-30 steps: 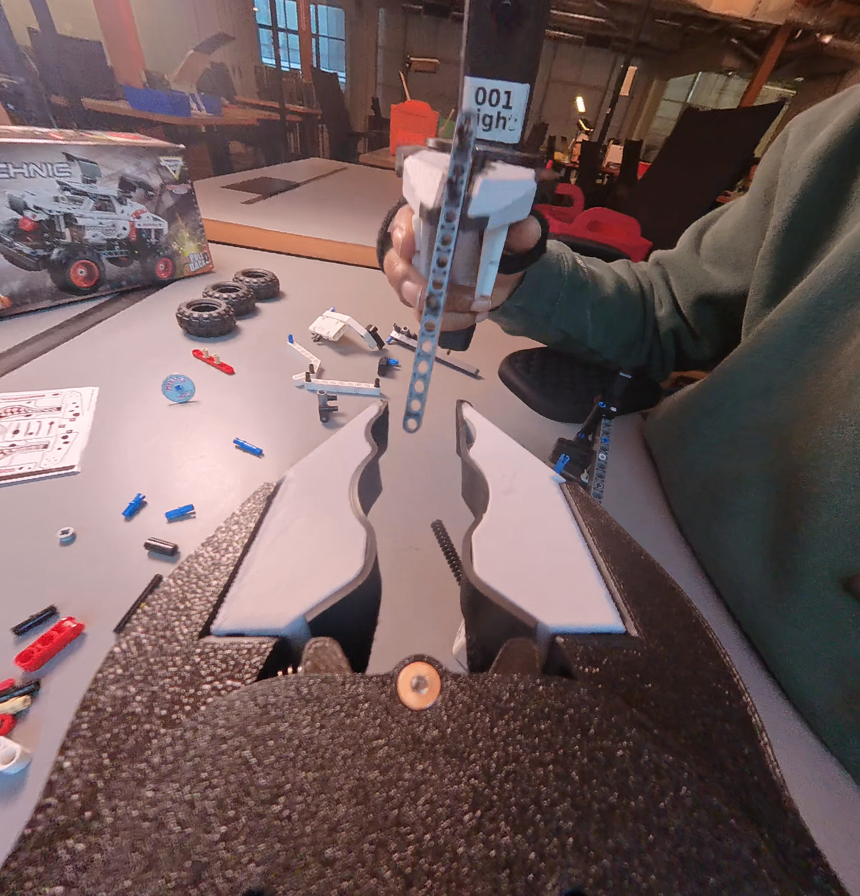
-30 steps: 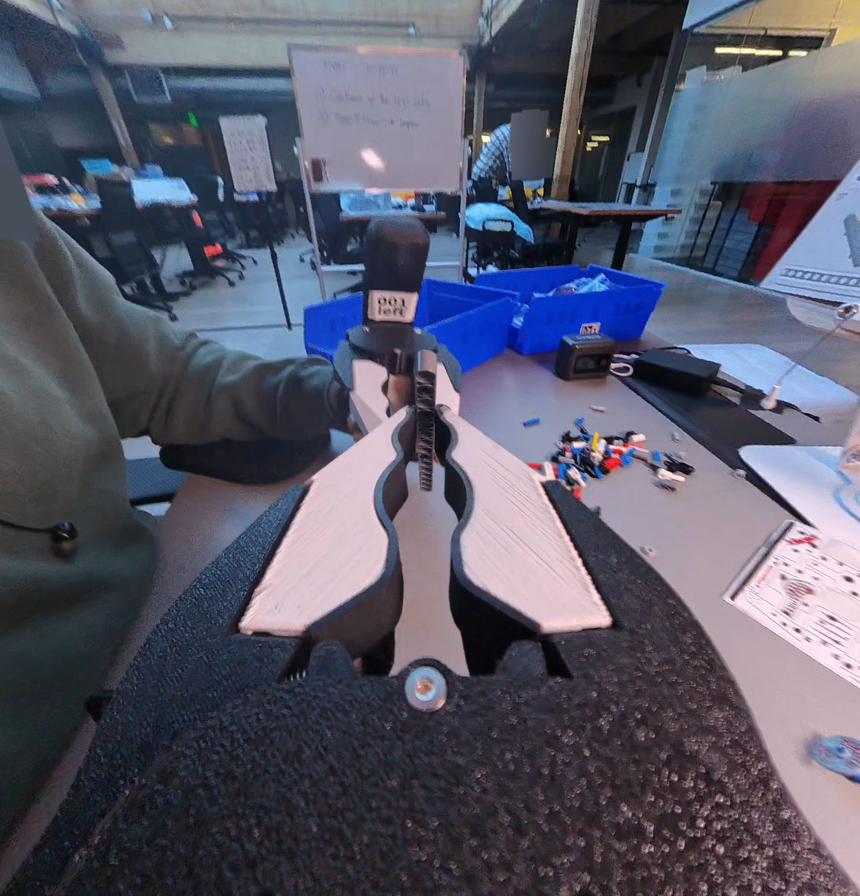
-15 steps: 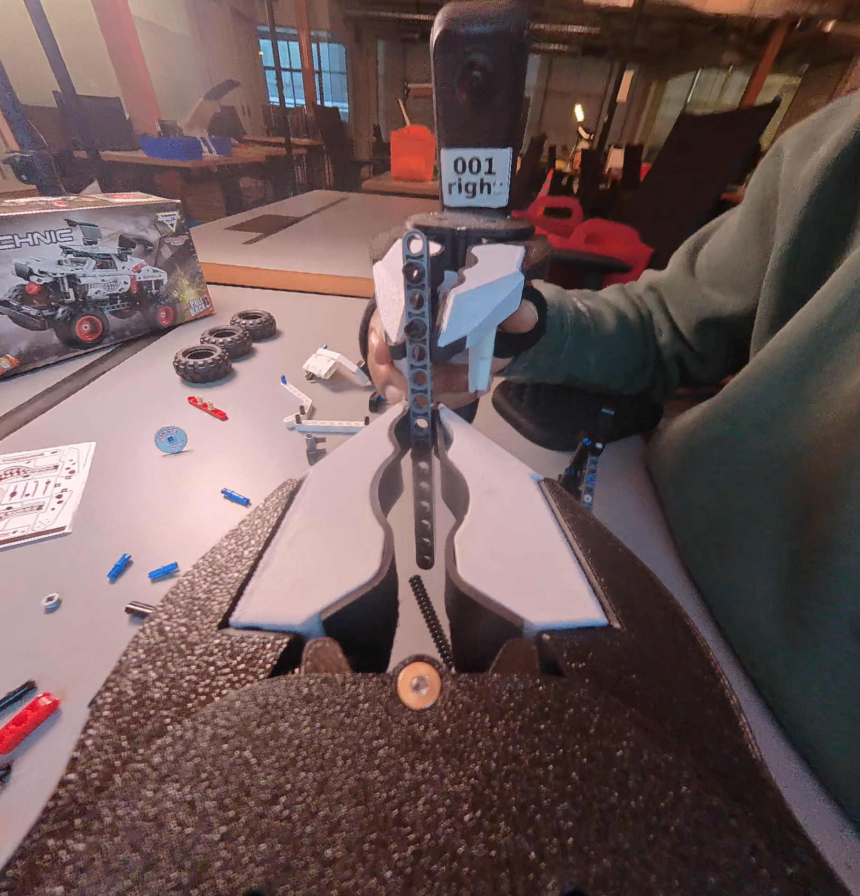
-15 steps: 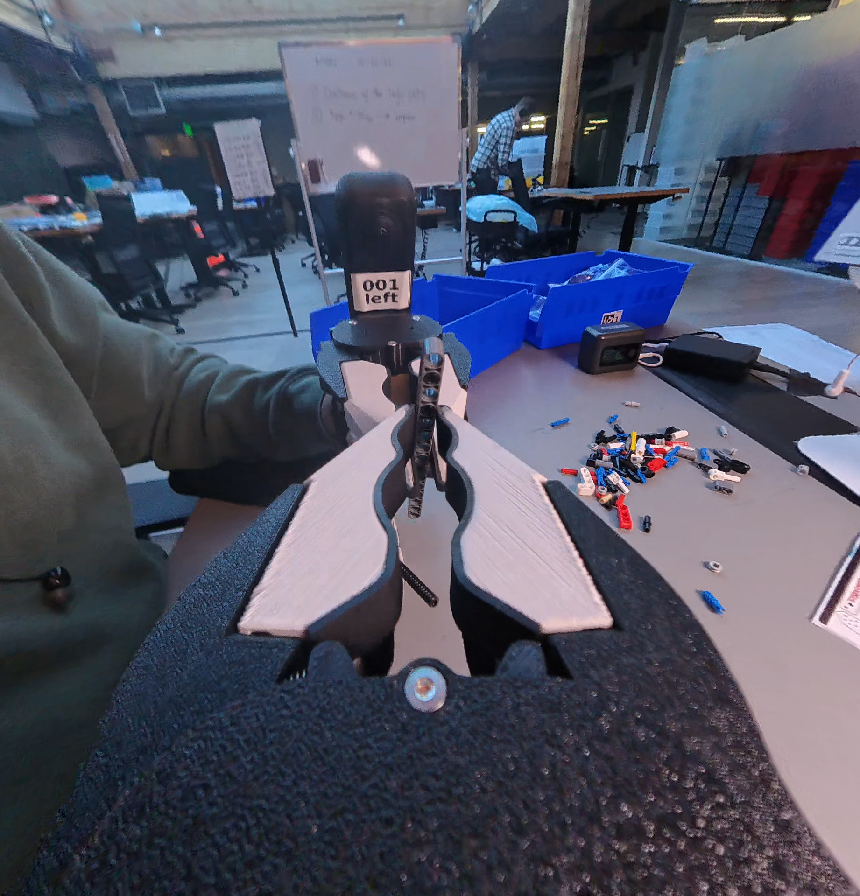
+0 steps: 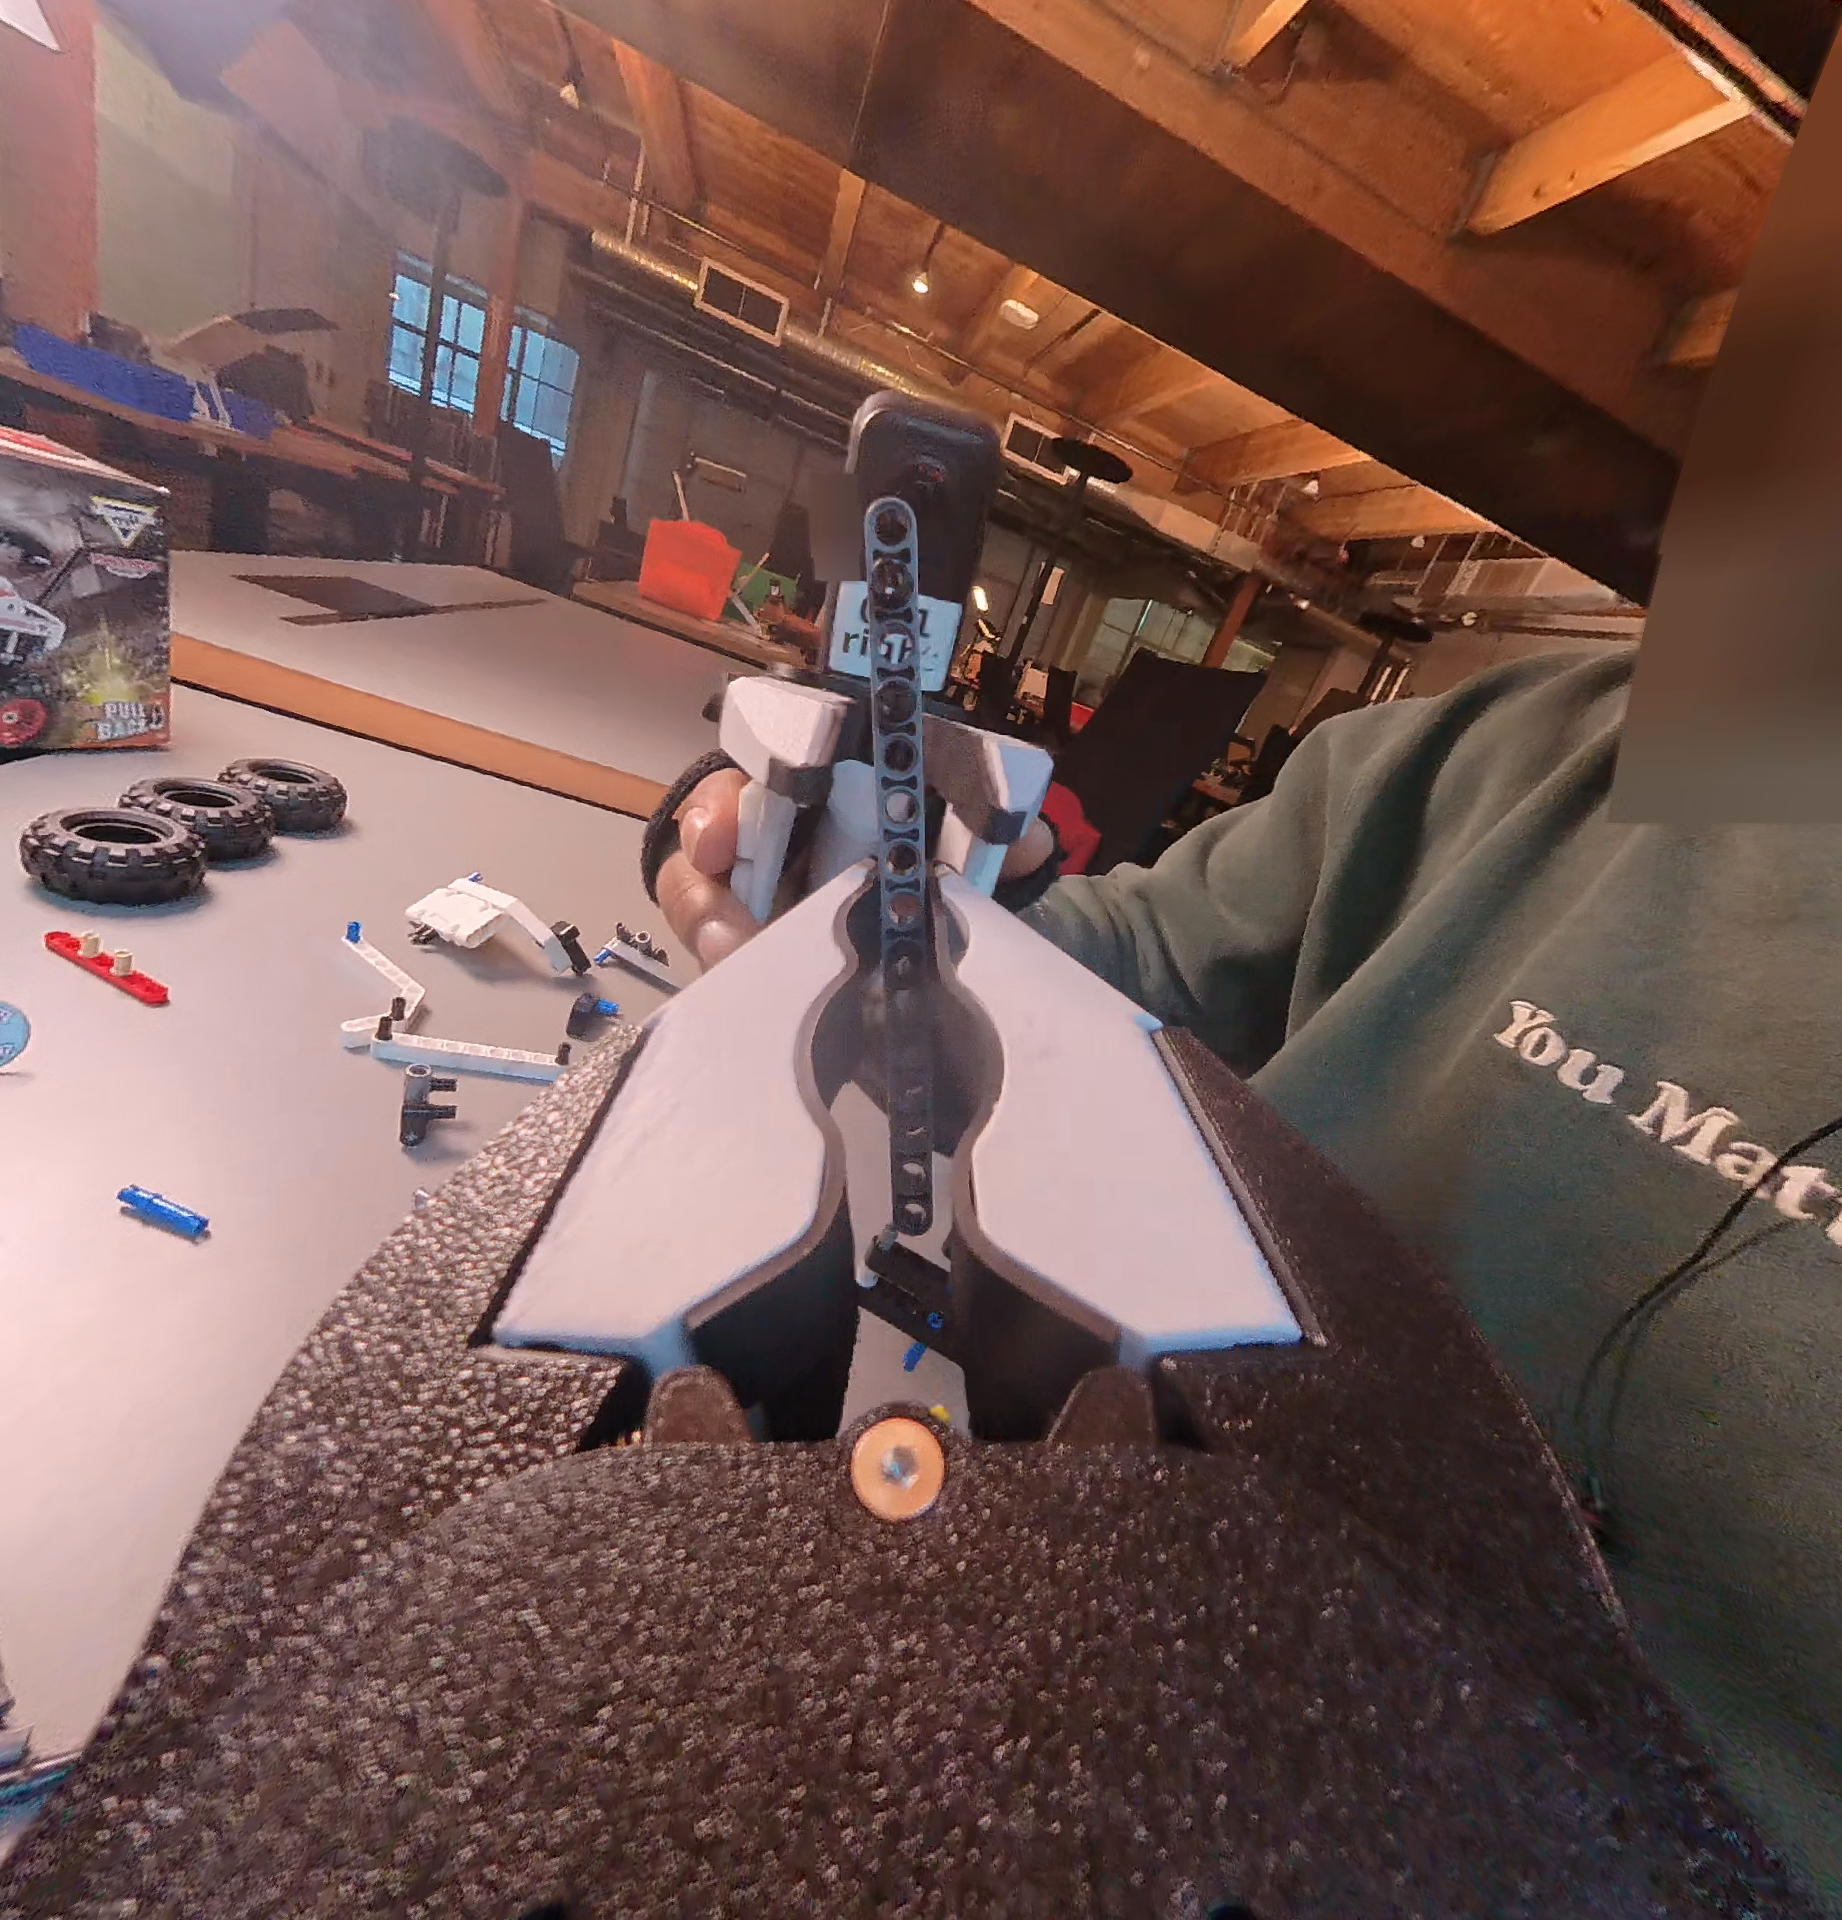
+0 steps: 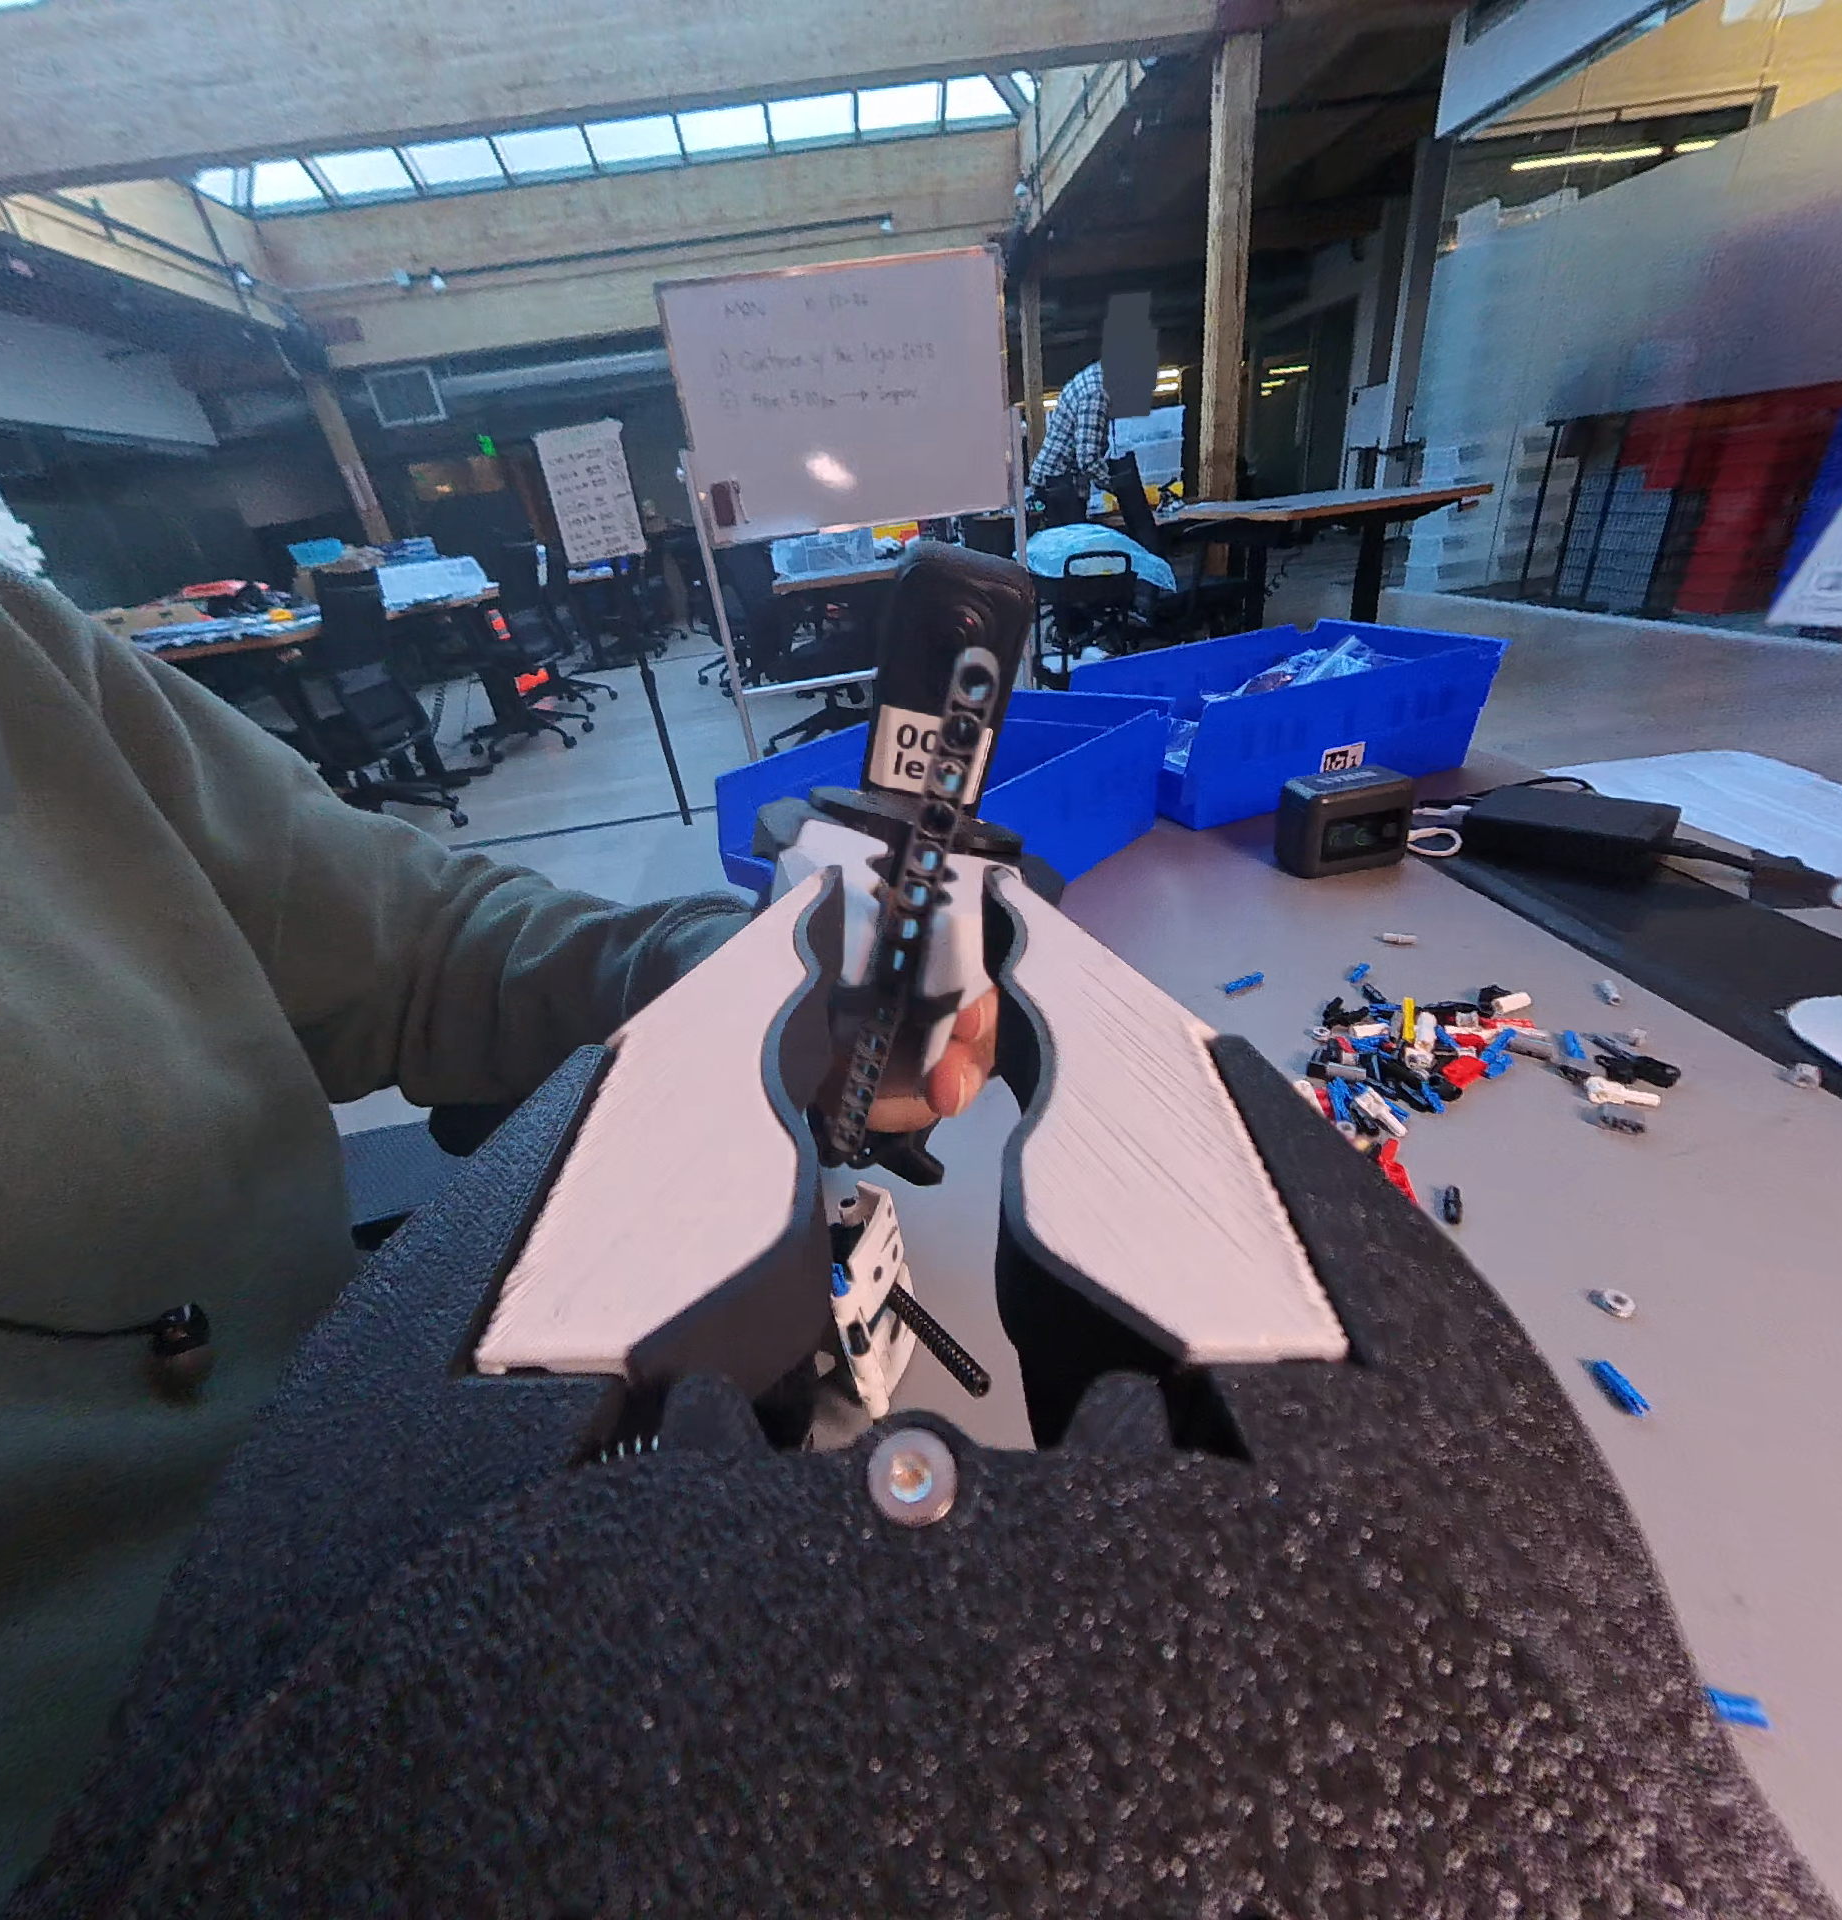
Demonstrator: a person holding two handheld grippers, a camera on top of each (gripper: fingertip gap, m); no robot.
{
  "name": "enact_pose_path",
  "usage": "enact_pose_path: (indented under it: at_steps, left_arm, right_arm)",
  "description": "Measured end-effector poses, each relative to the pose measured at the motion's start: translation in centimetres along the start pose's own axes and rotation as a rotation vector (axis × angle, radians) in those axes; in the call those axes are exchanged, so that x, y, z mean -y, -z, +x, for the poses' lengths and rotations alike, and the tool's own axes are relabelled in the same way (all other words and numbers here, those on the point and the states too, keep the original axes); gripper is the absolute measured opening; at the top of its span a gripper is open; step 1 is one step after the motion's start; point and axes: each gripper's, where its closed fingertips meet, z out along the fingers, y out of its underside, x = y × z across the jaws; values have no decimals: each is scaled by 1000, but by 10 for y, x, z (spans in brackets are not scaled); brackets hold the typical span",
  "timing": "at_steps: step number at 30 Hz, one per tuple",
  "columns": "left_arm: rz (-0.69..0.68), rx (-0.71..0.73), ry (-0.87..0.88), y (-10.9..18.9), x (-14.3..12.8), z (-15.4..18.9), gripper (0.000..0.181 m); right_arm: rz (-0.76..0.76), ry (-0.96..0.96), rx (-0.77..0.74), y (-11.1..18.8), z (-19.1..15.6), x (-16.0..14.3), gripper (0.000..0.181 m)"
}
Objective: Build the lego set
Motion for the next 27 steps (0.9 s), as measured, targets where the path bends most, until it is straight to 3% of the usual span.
enact_pose_path:
  at_steps: [2, 5, 9, 15, 17, 21, 25, 27]
  left_arm:
    - [-15, -7, -45, -7, -4, 4, 7]
    - [-73, 64, -119, -8, -10, -3, 10]
    - [-233, 144, -212, 12, -16, -8, 47]
    - [-446, 184, -497, 10, -32, 14, 32]
    - [-506, 177, -529, 9, -44, 16, 8]
    - [-511, 157, -518, 12, -51, 20, 7]
    - [-365, 133, -513, 16, -32, 27, 7]
    - [-245, 123, -492, 21, -15, 31, 7]
  right_arm:
    - [-14, 52, -26, -4, -3, 2, 9]
    - [-161, 132, -47, -1, -5, -5, 7]
    - [-554, 248, -55, 24, -14, -32, 7]
    - [-832, 241, -57, 27, -27, -75, 7]
    - [-854, 253, -58, 21, -27, -81, 7]
    - [-883, 267, -36, 18, -31, -87, 7]
    - [-733, 315, -17, 12, -33, -67, 7]
    - [-618, 327, 4, 13, -36, -56, 21]
